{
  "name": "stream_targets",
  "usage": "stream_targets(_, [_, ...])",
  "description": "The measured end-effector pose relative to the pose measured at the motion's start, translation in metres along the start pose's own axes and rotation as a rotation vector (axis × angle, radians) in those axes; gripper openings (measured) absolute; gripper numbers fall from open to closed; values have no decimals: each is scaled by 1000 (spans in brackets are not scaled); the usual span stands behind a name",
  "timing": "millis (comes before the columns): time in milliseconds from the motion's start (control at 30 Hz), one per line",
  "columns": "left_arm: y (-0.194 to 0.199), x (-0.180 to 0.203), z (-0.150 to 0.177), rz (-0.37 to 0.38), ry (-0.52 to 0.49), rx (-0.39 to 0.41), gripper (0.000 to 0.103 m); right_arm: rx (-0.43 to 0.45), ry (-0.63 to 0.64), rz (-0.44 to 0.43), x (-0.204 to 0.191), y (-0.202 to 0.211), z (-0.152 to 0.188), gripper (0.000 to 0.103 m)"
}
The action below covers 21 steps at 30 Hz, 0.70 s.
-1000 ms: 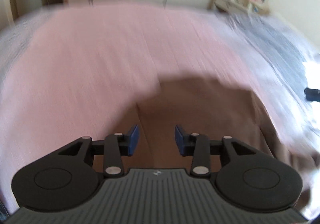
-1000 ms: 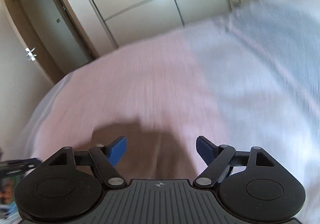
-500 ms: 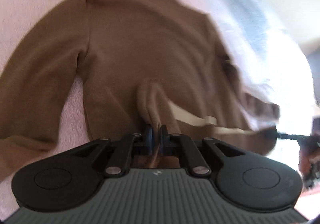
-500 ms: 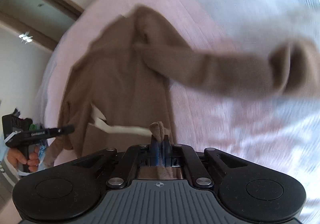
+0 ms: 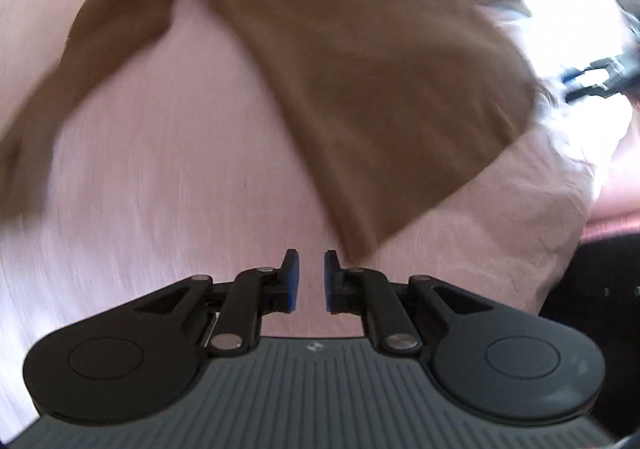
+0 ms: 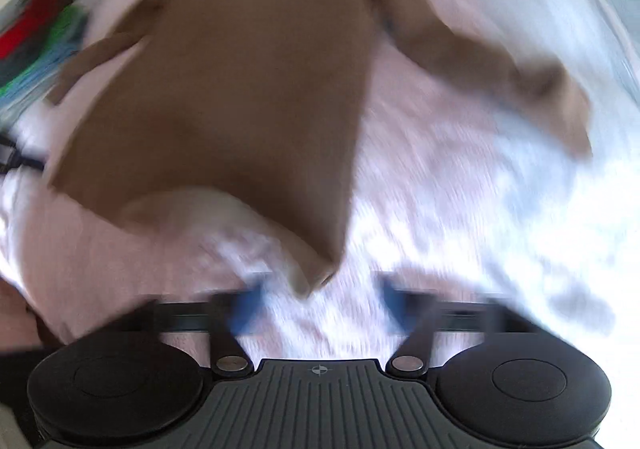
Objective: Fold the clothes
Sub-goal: 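Lay the sweater flat on the bed and open both grippers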
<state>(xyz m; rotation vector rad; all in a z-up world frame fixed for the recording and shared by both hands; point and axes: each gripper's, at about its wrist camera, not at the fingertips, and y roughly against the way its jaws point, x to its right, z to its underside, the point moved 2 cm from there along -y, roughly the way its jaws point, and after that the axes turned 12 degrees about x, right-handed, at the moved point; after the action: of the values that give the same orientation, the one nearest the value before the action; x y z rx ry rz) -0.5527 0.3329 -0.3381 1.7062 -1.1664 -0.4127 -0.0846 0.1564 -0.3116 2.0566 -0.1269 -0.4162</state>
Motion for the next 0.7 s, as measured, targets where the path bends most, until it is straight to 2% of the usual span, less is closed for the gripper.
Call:
stream_targets(33, [2, -1, 1, 0, 74, 33, 8, 19, -74, 1, 6, 2, 4, 76])
stream_targets(67, [4, -2, 2, -1, 149, 66, 16, 42, -155, 1, 12, 4, 8, 76])
stream_targets(100, [5, -2, 1, -3, 219, 98, 33, 78, -259, -2, 20, 6, 10, 76])
stream_targets(133, [2, -1, -1, -12, 277, 130, 41, 115, -364, -5, 28, 9, 13, 76])
stream_targets(200, [-8, 0, -5, -37, 379, 174, 43, 173, -593, -13, 44, 6, 25, 75])
stream_targets(233, [-15, 0, -6, -47, 432, 172, 43, 198, -714, -18, 52, 3, 32, 75])
stream_targets(267, [-23, 0, -5, -59, 473, 151, 40, 212, -823, -19, 59, -1, 40, 75])
stream_targets(300, [-30, 2, -3, -74, 480, 113, 36, 184, -875, -5, 60, -8, 48, 73])
stream_targets(367, [-37, 11, -5, -98, 461, 64, 35, 80, -843, 66, 57, -18, 56, 67])
stream_targets(467, [-30, 12, -22, -106, 485, 104, 35, -4, -641, 161, 49, -12, 53, 67])
stream_targets(533, [-26, 13, -34, -111, 501, 131, 35, 43, -668, 178, 63, 2, 46, 67])
stream_targets(700, [-15, 16, -62, -125, 540, 199, 36, 301, -1043, 127, 137, 26, 17, 67])
